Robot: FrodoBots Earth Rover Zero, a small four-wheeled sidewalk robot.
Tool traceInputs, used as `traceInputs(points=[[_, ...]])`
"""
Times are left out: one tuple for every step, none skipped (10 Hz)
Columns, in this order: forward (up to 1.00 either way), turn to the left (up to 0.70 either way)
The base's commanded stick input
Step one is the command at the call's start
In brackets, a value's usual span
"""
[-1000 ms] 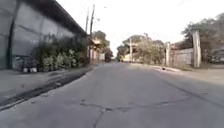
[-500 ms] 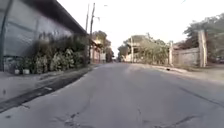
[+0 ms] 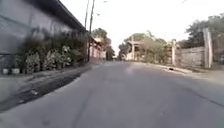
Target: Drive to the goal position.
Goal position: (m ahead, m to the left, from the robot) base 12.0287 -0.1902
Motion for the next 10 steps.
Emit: traceInputs(points=[[1.00,0.00],[1.00,0.00],[1.00,0.00],[1.00,0.00],[1.00,0.00],[1.00,0.00],[1.00,0.00],[1.00,0.00],[1.00,0.00],[1.00,0.00]])
